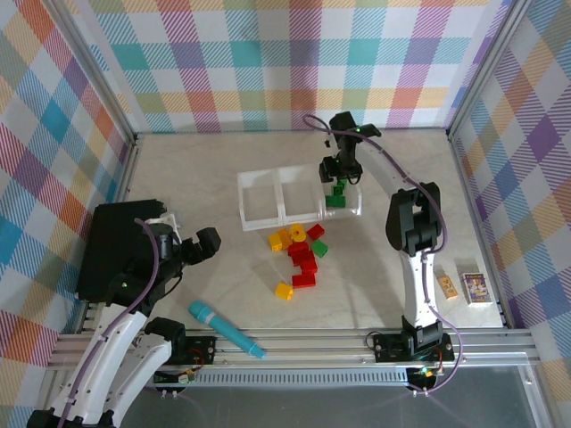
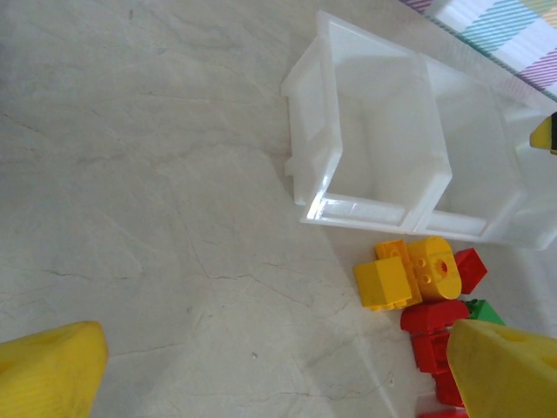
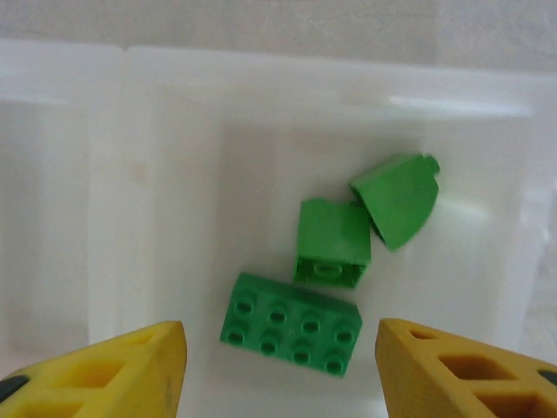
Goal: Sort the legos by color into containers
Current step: Place the lego in the container, then pick up the lego from the center of the table.
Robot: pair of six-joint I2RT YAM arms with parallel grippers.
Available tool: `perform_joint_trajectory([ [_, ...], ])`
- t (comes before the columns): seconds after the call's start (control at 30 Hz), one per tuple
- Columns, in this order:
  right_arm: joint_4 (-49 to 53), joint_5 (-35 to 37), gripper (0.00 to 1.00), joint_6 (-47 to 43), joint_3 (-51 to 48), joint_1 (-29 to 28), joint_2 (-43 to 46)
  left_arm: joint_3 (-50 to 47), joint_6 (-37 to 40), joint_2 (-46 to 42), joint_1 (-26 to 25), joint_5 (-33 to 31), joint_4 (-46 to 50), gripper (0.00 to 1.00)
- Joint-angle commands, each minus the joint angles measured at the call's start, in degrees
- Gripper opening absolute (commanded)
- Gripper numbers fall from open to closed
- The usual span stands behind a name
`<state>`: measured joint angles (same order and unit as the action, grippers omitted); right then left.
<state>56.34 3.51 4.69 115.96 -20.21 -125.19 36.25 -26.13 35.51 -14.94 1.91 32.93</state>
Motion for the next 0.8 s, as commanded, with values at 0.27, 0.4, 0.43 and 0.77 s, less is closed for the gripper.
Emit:
perform_joint_trajectory([
  [0.27,-6.36,-8.73,0.64,5.00,-29.41,-3.96,27.30,0.47,1.04,4.80,-1.14,4.12,-3.41,1.00],
  [0.4,-7.54,-8.53,0.65,5.99,-37.98,-7.64,32.88,0.49,1.32,6.86,-1.49,5.51,-4.77,1.00],
  [0.43,-7.79,-8.31,0.66,6.19,-39.85,-8.48,33.75,0.47,1.34,7.54,-1.66,5.77,-5.20,1.00],
  [0.77,-13.30,-2.29,0.68,2.98,-50.61,-16.91,34.98,2.20,2.12,13.68,-6.16,3.83,-6.87,1.00],
])
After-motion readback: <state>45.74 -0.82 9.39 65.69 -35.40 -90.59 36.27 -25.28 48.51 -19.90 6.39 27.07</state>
